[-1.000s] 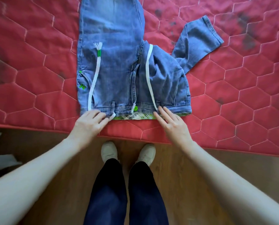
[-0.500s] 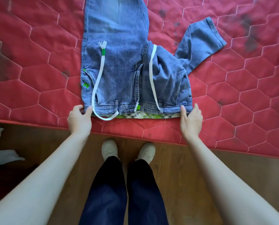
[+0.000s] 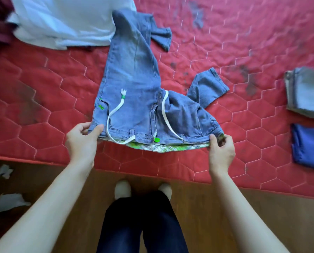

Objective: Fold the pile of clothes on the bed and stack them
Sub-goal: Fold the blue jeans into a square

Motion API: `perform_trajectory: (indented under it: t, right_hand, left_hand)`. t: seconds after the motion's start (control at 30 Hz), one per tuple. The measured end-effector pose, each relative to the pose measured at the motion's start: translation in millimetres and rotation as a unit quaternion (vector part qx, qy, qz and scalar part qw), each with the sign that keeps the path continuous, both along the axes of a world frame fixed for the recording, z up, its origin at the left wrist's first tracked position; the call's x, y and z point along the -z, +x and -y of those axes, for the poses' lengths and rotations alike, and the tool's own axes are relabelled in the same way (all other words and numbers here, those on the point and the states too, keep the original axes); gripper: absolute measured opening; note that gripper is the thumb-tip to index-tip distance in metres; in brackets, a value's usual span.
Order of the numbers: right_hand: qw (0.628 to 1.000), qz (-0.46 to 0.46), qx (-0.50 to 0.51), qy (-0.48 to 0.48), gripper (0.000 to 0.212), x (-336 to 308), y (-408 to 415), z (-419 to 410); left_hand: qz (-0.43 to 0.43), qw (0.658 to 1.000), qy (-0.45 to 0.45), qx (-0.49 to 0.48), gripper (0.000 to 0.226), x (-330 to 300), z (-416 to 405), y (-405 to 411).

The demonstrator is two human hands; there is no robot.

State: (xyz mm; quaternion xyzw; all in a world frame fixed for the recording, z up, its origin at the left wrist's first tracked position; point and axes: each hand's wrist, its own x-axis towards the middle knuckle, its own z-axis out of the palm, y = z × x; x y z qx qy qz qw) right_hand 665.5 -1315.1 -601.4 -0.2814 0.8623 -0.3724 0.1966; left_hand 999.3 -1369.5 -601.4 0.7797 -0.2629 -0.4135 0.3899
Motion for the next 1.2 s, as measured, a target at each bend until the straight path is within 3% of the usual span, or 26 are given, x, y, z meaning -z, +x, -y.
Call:
perform_trajectory:
  t: [0.23, 0.33, 0.47, 0.63, 0.73, 0.83, 0.9, 1.03, 1.13, 1.2]
  right_hand:
    - [0.979, -0.058, -0.088, -0.174, 0.013, -184, 24, 21]
    - [0.958, -0.086, -0.147, -0.232, 0.016, -255, 46, 19]
    - [0.923, -0.071, -0.267, -0.267, 0.018, -329, 90, 13]
    - [0.861, -0.068, -0.444, -0.240, 0.020, -382, 136, -3]
    - [0.854, -0.018, -0.477, -0.207, 0.027, -399, 143, -10]
    - [0.831, -0.013, -0.540, -0.135, 0.061, -416, 137, -15]
    - [0.823, -0.035, -0.554, -0.121, 0.072, -425, 130, -12]
    - [0.853, -0.016, -0.507, -0.120, 0.063, -455, 110, 3]
    - [0.857, -0.020, -0.505, -0.103, 0.057, -484, 91, 18]
    - [0.839, -0.045, -0.532, -0.104, 0.054, -505, 83, 23]
  left_hand:
    - [0.088, 0.988, -0.128, 0.022, 0.015, -188, 12, 1]
    - [0.036, 0.986, -0.157, 0.042, 0.013, -254, -7, -4]
    - [-0.138, 0.979, -0.134, 0.068, 0.018, -318, -39, -28]
    - [-0.252, 0.953, -0.149, 0.075, 0.004, -377, -58, -52]
    - [-0.276, 0.946, -0.160, 0.051, 0.006, -398, -62, -57]
    - [-0.288, 0.940, -0.179, 0.038, 0.010, -414, -66, -60]
    - [-0.292, 0.936, -0.191, 0.040, 0.011, -424, -66, -63]
    - [-0.255, 0.926, -0.239, 0.143, 0.014, -445, -60, -68]
    - [-0.069, 0.912, -0.323, 0.245, 0.036, -456, -47, -60]
    - [0.046, 0.876, -0.368, 0.308, 0.063, -467, -32, -53]
